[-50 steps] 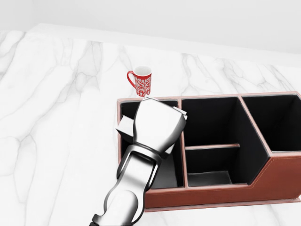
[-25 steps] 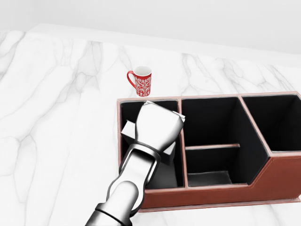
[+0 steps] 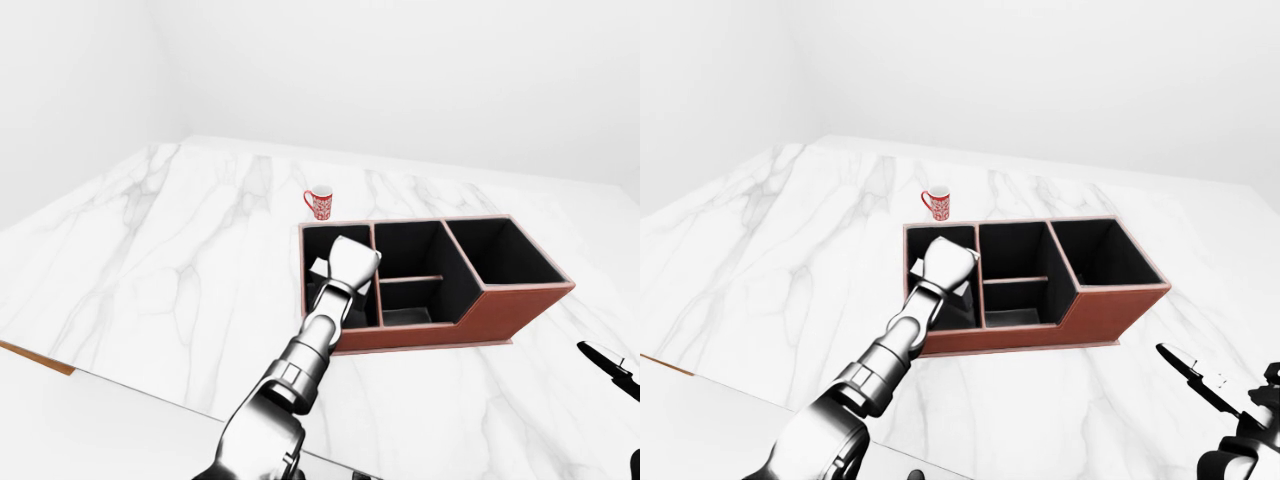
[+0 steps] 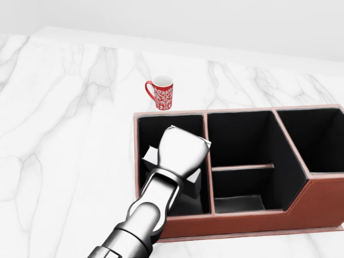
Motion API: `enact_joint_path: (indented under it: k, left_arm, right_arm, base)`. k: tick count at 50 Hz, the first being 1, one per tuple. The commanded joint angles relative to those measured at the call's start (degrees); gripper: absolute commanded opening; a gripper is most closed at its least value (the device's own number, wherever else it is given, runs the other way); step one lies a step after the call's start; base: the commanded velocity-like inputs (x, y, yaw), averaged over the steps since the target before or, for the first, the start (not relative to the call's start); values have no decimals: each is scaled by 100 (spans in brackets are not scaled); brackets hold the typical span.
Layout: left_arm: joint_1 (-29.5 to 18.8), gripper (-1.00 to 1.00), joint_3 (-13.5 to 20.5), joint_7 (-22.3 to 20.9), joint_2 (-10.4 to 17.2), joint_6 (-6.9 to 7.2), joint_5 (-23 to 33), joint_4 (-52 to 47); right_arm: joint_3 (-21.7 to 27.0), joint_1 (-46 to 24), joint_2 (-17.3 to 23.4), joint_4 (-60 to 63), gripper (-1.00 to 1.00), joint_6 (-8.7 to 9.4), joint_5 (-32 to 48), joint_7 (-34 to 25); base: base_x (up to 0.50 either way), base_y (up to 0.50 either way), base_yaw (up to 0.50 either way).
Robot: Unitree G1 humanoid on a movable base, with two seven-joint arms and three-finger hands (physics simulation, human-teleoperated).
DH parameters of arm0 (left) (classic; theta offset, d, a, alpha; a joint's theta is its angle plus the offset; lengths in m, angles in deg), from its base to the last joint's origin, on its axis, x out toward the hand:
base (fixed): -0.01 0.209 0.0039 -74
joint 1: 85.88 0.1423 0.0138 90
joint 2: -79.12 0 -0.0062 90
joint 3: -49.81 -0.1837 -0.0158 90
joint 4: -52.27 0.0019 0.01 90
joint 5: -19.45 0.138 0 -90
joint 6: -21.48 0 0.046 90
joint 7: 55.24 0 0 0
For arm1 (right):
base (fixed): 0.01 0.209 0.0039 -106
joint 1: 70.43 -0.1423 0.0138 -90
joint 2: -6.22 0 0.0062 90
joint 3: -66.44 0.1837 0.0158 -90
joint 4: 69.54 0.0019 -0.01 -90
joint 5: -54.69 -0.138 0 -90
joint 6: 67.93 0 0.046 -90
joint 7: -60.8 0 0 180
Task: Pick up the book and place it in the left compartment of the caddy.
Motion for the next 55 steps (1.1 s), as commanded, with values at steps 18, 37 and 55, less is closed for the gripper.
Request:
enact_joint_path:
  k: [18, 37, 55]
  left_arm:
    - [-627, -100, -22, 610, -2, 0, -216, 1384]
    - [-610, -100, 1, 692, 118, 0, -494, 1436]
    - [-22, 100, -291, 210, 108, 0, -102, 106]
  right_arm:
    - [-28, -11, 4, -115, 100, -73, 86, -13]
    - [-68, 8, -10, -112, 100, -95, 144, -18]
    - [-66, 5, -3, -110, 100, -85, 152, -29]
  base:
    - [0, 0, 0]
    - [0, 0, 0]
    - [0, 0, 0]
